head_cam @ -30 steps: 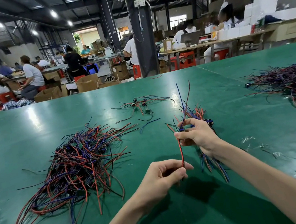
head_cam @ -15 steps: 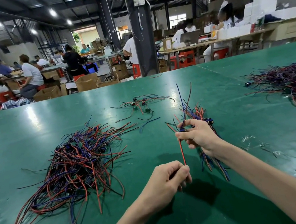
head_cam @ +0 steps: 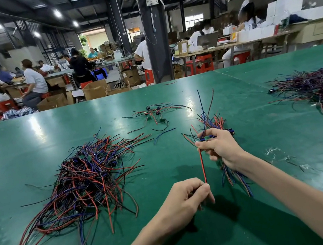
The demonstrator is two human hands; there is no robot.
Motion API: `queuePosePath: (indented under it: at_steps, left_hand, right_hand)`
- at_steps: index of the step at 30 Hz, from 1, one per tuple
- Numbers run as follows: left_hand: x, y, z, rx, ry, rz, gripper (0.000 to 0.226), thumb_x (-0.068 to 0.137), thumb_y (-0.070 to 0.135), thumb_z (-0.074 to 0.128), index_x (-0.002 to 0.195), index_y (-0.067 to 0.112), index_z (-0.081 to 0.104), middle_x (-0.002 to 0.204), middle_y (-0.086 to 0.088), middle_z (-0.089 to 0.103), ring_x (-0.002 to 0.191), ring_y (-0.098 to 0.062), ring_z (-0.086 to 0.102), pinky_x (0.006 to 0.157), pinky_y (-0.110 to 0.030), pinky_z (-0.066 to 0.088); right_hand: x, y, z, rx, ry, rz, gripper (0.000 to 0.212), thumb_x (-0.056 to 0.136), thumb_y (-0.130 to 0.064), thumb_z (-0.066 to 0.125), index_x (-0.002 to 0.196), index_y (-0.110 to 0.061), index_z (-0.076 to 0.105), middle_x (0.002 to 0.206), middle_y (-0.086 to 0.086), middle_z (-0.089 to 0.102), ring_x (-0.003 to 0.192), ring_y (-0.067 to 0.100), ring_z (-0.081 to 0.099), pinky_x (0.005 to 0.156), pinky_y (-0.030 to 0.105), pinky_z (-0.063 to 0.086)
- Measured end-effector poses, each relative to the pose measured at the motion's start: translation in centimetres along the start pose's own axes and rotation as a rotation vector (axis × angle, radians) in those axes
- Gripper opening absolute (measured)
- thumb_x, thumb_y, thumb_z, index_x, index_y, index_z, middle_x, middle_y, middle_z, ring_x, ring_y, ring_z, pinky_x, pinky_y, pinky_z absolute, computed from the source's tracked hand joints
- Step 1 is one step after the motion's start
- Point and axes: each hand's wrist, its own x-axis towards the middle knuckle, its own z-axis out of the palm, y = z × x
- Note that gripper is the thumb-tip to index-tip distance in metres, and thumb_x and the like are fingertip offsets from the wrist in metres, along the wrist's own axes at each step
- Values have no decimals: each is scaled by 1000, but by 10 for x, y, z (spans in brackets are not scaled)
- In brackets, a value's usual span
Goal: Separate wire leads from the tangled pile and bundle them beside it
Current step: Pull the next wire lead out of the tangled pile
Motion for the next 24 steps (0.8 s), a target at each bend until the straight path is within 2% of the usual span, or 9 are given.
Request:
queuePosePath:
  at_steps: [3,6,7,9,11,16,19,21,24]
  left_hand:
    - [-1,1,-1,11,5,8,31,98,18,50,69,22,63,64,8,57,61,-9,49,62,-20,39]
    - [-1,3,-1,24,49,63,28,96,16,51,72,19,63,66,-10,55,61,-23,48,59,-31,38]
    - [-1,3,-1,44,64,87,27,96,14,51,72,17,63,65,-8,54,61,-24,47,59,-31,38]
    - [-1,3,0,103,75,133,25,95,11,53,73,12,65,66,9,49,62,-13,46,61,-23,37]
    - [-1,2,0,126,66,153,24,94,10,54,74,9,67,66,15,48,64,-8,46,63,-19,37]
    - [1,-4,3,37,47,50,24,96,17,53,78,17,69,66,9,51,61,-19,47,61,-32,39]
    - [3,-9,1,-14,70,-14,24,98,18,50,86,22,70,65,10,54,59,-9,44,58,-23,37]
    - [4,-12,-1,-39,99,-36,21,98,17,49,94,23,69,66,12,56,56,-7,42,56,-20,35]
    - [5,-16,-2,-47,137,-59,20,97,15,51,105,21,68,68,11,59,58,-8,43,58,-20,37]
  right_hand:
    - [-1,0,-1,-14,-8,-11,23,77,6,71,92,-6,58,56,11,65,36,9,38,32,16,28]
    - [-1,-2,0,-14,-11,-16,22,78,6,71,93,-5,59,54,9,65,36,8,38,32,16,28]
    - [-1,-3,0,-13,-13,-14,22,78,6,71,93,-5,59,54,9,65,36,8,38,31,16,28]
    - [-2,-3,0,-5,-19,-7,24,78,6,71,95,-5,58,55,10,65,36,8,38,31,17,28]
    - [-4,-4,0,1,-24,1,26,78,6,71,97,-4,57,56,10,66,36,9,39,32,17,28]
    - [-1,-12,-2,28,14,-36,25,79,5,70,94,-4,52,57,5,63,38,8,41,31,18,32]
    - [2,-23,-13,-7,58,-94,24,81,2,70,97,-2,52,67,9,63,40,9,46,33,20,36]
    - [4,-29,-24,-132,111,-160,23,81,-6,72,98,-4,56,73,10,65,47,13,50,39,20,40]
    - [7,-31,-39,-484,197,-273,19,80,-23,76,93,-16,64,81,4,65,70,16,58,65,24,44]
